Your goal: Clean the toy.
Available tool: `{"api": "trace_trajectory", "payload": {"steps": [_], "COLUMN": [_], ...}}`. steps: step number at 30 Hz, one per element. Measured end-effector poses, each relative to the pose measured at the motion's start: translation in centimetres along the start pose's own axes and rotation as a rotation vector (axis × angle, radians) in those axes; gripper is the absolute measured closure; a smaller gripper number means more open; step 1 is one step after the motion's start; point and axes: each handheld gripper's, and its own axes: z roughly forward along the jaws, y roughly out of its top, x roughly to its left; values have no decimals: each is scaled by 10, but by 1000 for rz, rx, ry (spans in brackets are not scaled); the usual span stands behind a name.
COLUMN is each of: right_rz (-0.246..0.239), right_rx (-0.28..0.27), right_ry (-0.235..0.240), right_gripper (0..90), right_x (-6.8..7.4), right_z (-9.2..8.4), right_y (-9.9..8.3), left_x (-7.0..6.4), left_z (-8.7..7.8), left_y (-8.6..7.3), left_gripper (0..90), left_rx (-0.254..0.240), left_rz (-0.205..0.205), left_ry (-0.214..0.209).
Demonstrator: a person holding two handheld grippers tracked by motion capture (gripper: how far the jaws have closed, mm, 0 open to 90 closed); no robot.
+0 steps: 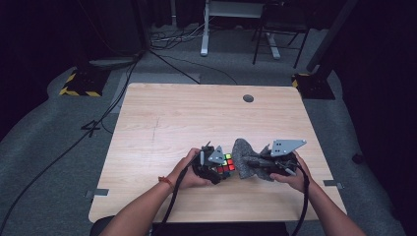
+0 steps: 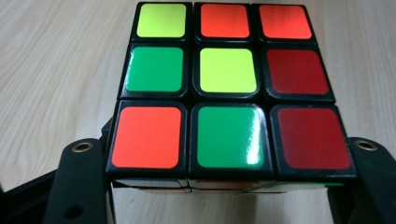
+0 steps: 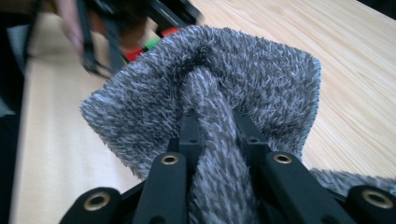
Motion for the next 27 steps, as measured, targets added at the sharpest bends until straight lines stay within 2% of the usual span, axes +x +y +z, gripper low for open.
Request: {"api": "trace_trajectory", "payload": {"steps": [2, 4, 7, 8, 10, 13, 14, 16, 22, 27], "right_rz": [-14, -34, -48, -55, -68, -78, -97, -120, -91, -98], "right_rx": [-6, -1, 14, 22, 34, 46, 55, 75, 91, 122], "right_ry": [23, 50, 77, 77, 75, 56, 45, 3, -59, -97], "right_gripper": [771, 771, 770, 770, 770, 767, 768, 768, 769, 771], "right_x": [7, 13, 21, 23, 26, 29, 30, 32, 23, 19], "right_z": [2, 7, 14, 16, 20, 25, 26, 29, 31, 27], "right_y": [5, 9, 13, 14, 18, 21, 21, 22, 19, 16], "left_x": [-4, -7, -13, -15, -16, -18, -18, -19, -23, -27], "left_z": [5, 7, 6, 7, 6, 6, 7, 8, 9, 4], "left_y": [5, 7, 13, 14, 13, 13, 13, 11, 10, 10], "left_gripper": [337, 337, 337, 337, 337, 337, 337, 338, 338, 338], "left_rx": [12, 3, 14, 24, 30, 49, 55, 64, 73, 72], "left_rz": [16, 16, 42, 50, 51, 67, 66, 69, 87, 93], "left_ry": [-8, -23, -10, 1, -4, 14, 14, 12, -16, -18]}}
